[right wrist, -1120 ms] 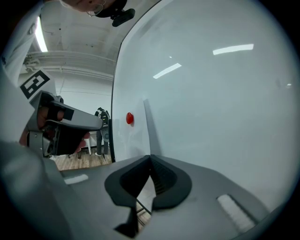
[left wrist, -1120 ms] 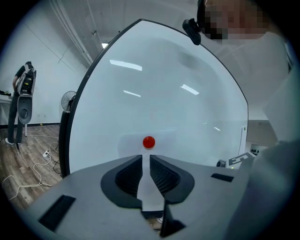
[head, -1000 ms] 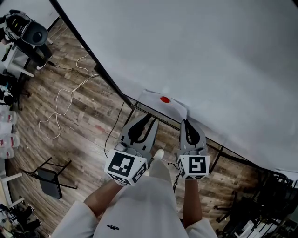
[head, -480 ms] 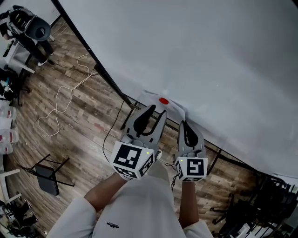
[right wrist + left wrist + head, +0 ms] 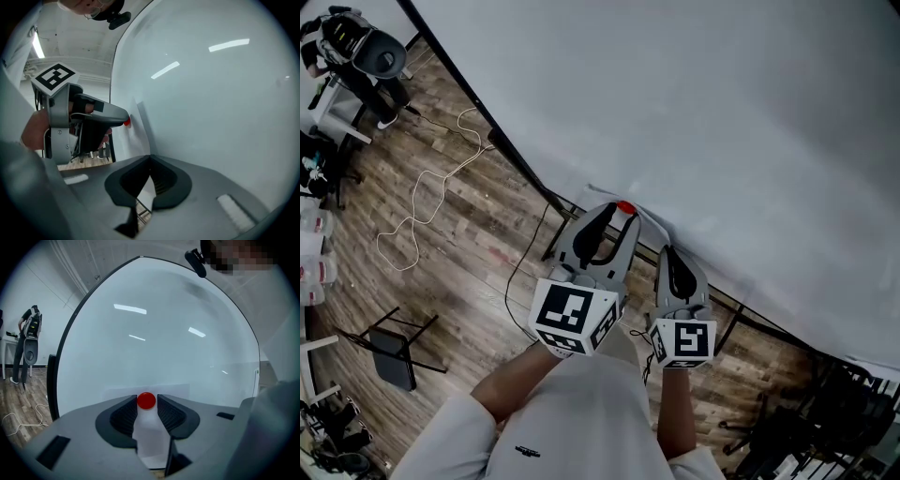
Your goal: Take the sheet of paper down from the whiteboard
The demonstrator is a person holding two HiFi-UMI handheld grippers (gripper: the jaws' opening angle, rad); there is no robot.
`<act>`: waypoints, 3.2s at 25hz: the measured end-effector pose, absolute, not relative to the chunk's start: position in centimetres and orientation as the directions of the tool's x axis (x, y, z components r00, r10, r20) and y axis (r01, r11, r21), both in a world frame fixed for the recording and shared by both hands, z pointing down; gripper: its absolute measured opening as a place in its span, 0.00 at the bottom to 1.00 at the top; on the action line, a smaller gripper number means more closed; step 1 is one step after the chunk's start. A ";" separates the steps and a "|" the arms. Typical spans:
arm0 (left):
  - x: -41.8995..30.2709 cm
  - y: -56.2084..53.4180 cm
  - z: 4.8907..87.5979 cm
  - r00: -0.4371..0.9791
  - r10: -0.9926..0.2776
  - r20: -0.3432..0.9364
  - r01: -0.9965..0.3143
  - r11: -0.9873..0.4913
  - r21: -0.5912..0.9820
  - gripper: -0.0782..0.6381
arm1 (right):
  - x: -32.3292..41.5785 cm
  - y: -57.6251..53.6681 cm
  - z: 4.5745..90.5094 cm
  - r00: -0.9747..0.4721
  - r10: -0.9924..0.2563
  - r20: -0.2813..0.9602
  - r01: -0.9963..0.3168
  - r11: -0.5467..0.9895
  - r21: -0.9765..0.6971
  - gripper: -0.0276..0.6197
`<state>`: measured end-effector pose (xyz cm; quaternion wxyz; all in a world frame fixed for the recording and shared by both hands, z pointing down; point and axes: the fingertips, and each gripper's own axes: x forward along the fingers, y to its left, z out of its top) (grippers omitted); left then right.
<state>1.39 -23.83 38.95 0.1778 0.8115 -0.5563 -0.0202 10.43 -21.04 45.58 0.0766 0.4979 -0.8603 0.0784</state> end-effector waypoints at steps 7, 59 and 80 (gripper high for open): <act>1.8 -24.4 39.3 0.357 -0.917 0.177 -0.906 -0.294 0.306 0.29 | 10.6 -21.2 45.6 -0.493 -0.843 0.213 -0.869 0.491 -0.070 0.06; -3.5 -14.5 35.9 0.528 -0.845 0.085 -0.845 -0.514 0.147 0.28 | 21.4 -9.3 35.7 -0.116 -0.993 0.001 -0.992 0.115 -0.060 0.06; -1.6 -15.0 35.9 0.567 -0.821 0.071 -0.820 -0.554 0.144 0.28 | 24.8 -7.2 35.6 0.000 -1.000 -0.020 -1.000 0.001 -0.031 0.06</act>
